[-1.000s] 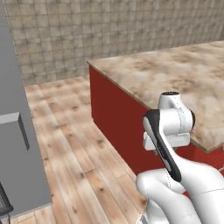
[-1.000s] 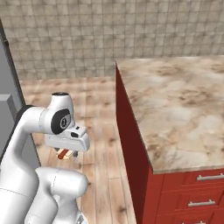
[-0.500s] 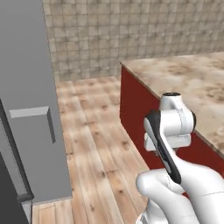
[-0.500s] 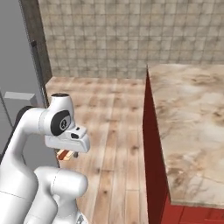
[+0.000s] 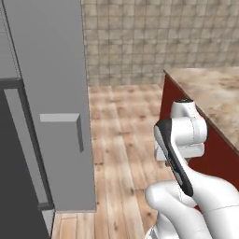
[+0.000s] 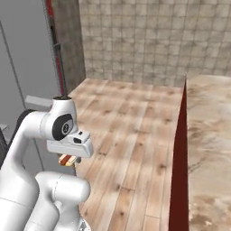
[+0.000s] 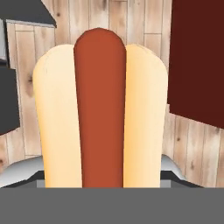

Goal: Store the hot dog in the freezer for long-term storage. Close the freezer door after placing the cooked food.

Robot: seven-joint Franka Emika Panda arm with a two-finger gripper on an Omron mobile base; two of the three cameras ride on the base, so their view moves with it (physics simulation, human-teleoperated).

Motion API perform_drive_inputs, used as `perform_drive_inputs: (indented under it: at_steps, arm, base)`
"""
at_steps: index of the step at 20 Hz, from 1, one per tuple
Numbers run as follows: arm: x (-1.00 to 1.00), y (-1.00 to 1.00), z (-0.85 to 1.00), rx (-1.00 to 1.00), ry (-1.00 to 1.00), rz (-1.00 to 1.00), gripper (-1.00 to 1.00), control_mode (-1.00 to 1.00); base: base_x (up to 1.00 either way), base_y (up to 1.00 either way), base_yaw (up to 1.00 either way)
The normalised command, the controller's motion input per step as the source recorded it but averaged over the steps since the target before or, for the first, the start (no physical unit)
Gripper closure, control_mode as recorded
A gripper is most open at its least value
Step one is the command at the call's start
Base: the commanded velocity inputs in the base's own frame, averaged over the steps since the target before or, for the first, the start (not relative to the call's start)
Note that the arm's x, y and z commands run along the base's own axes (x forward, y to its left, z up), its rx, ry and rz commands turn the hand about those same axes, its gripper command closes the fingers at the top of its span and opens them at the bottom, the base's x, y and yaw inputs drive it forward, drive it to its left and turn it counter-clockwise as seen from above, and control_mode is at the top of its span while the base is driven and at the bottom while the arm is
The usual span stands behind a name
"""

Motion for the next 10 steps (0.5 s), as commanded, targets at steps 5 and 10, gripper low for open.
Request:
perform_drive_inputs:
  at_steps: [5, 10]
  arm:
    - [0.00, 0.00, 0.00, 0.00, 0.00, 0.00, 1.00, 1.00]
    - [0.00, 0.00, 0.00, 0.00, 0.00, 0.00, 1.00, 1.00]
  base:
    - [0.11, 0.13, 0.47]
    - [0.04, 0.08, 0.46]
